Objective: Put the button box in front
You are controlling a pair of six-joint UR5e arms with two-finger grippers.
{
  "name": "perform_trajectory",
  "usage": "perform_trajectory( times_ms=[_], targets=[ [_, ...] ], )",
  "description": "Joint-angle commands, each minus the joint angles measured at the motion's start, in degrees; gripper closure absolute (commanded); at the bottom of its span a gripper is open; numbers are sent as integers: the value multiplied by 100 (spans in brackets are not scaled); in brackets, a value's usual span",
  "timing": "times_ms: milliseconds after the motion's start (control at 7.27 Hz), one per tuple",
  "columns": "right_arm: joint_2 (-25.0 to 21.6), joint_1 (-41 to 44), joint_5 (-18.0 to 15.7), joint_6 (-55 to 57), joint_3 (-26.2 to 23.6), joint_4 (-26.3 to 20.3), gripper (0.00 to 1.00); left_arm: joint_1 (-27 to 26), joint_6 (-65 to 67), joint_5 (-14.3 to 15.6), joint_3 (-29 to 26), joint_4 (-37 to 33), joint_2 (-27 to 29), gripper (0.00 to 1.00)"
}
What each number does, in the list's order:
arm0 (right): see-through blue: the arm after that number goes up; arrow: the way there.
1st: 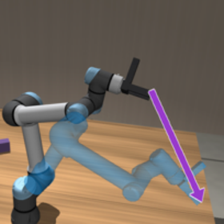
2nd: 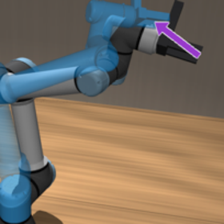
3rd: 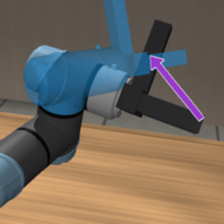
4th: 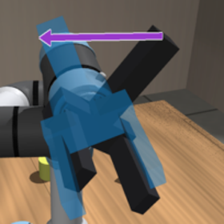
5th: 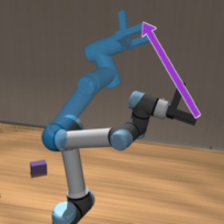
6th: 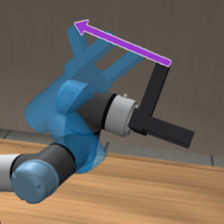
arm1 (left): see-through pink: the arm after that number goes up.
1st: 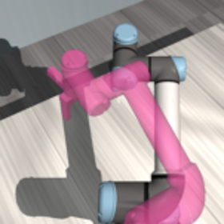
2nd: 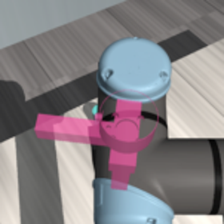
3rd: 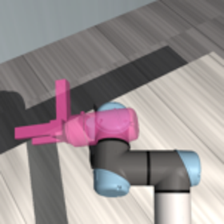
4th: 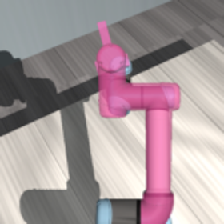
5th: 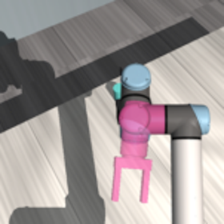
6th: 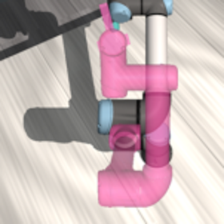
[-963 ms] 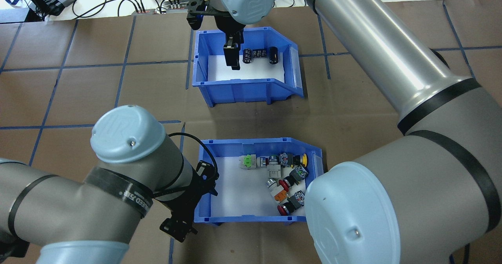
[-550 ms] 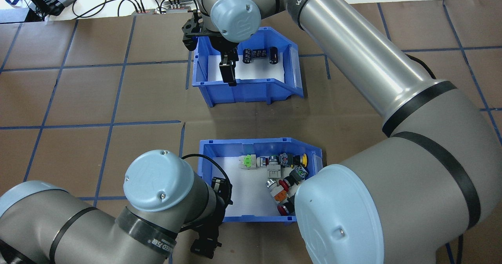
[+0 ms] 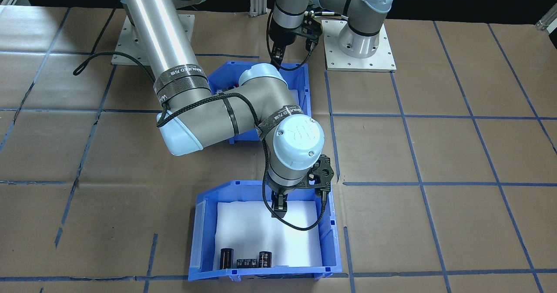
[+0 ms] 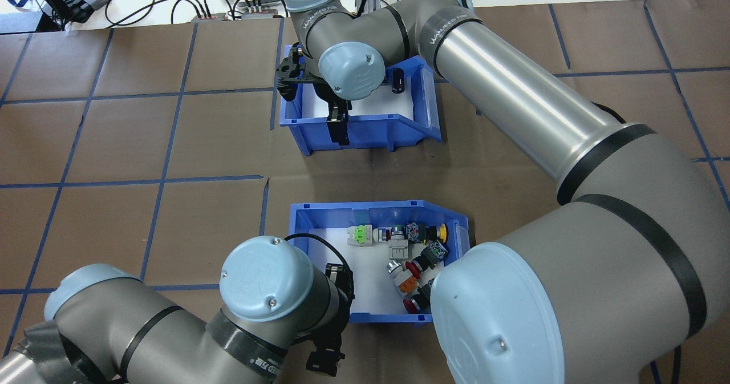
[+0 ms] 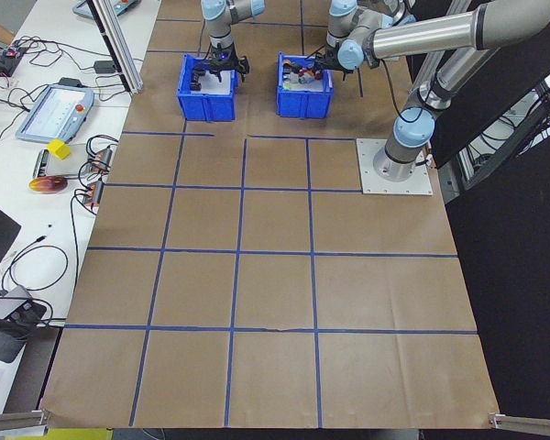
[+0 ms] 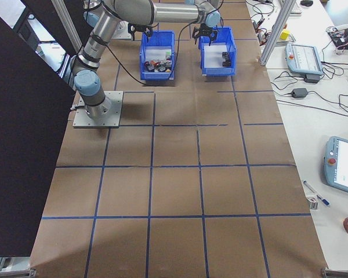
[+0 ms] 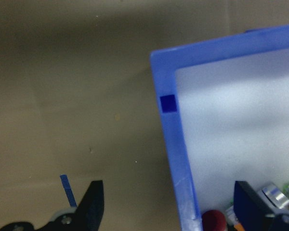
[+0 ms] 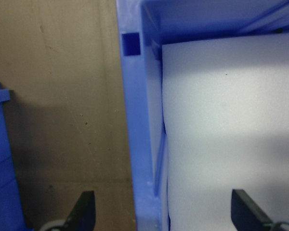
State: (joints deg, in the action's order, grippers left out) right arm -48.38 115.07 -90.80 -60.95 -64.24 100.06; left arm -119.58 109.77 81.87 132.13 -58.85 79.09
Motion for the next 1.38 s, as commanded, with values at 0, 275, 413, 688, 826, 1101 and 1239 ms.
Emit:
perform_trajectory(
  times_ms=[0,275,413,688,826,1101,1239],
  targets=[
    [-66,-11,27,214,-71,66,71,-126,428,21,-3,294,474,6],
    [-101,-11,18,232,112,66,93,-127,518,196,-3,331,685,7],
    [-110,-20,27,215,313,57,94,-153,641,415,-12,418,721,25],
    [-136,-142,-69,145,509,40,95,-162,1036,426,-21,708,739,79],
    [-224,-256,-165,23,457,40,96,-153,1037,426,-38,735,722,90],
    [-452,-817,-482,-983,386,-21,96,-153,1142,443,-47,1051,713,100],
    [-575,-1220,-544,-1441,368,-57,96,-144,1291,435,-152,1077,687,100]
  ],
)
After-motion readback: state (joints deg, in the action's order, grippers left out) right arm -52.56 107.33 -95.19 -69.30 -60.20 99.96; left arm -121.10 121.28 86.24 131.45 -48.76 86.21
